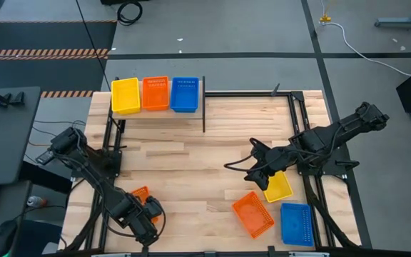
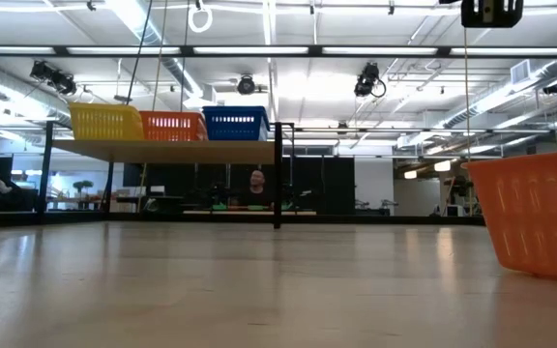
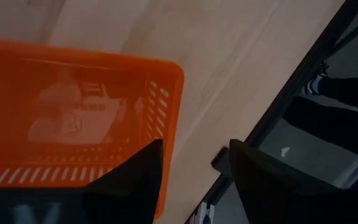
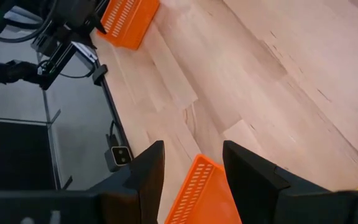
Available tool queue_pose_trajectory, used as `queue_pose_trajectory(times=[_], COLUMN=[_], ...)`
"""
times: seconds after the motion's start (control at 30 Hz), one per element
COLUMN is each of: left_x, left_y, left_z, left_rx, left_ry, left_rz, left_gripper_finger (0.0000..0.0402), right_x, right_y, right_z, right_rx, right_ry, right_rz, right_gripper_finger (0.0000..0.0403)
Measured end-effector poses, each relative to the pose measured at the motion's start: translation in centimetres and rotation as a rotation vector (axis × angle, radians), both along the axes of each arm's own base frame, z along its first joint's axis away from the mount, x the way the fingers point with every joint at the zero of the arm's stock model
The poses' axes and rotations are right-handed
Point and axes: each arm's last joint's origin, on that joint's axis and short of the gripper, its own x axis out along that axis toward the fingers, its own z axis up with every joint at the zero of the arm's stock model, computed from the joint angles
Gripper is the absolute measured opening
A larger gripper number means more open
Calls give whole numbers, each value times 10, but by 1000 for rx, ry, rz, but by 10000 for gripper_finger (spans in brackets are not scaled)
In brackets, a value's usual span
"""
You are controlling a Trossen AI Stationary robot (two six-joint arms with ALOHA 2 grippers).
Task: Stack baskets on shelf by color
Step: Stack the left orange bin on top of the orange bin on the shelf
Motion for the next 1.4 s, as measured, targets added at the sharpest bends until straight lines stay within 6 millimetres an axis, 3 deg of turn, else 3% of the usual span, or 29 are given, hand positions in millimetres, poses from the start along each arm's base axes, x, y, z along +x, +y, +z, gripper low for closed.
queue_pose_trajectory(times=[0.87, 1.27, 1.4], left_x=[-4, 10, 16], left_y=[-1, -7, -5], left_z=[-1, -40, -48], left_rx=[-9, 101, 113], left_ry=[45, 92, 111], left_rz=[-12, -117, -111], left_gripper_finger=[202, 196, 166], right_x=[1, 0, 0], right_y=[-2, -2, -2], right_z=[0, 0, -1], right_rx=[-18, -21, -20], right_ry=[-4, 3, 3], right_rz=[20, 20, 19], right_gripper_finger=[170, 170, 170])
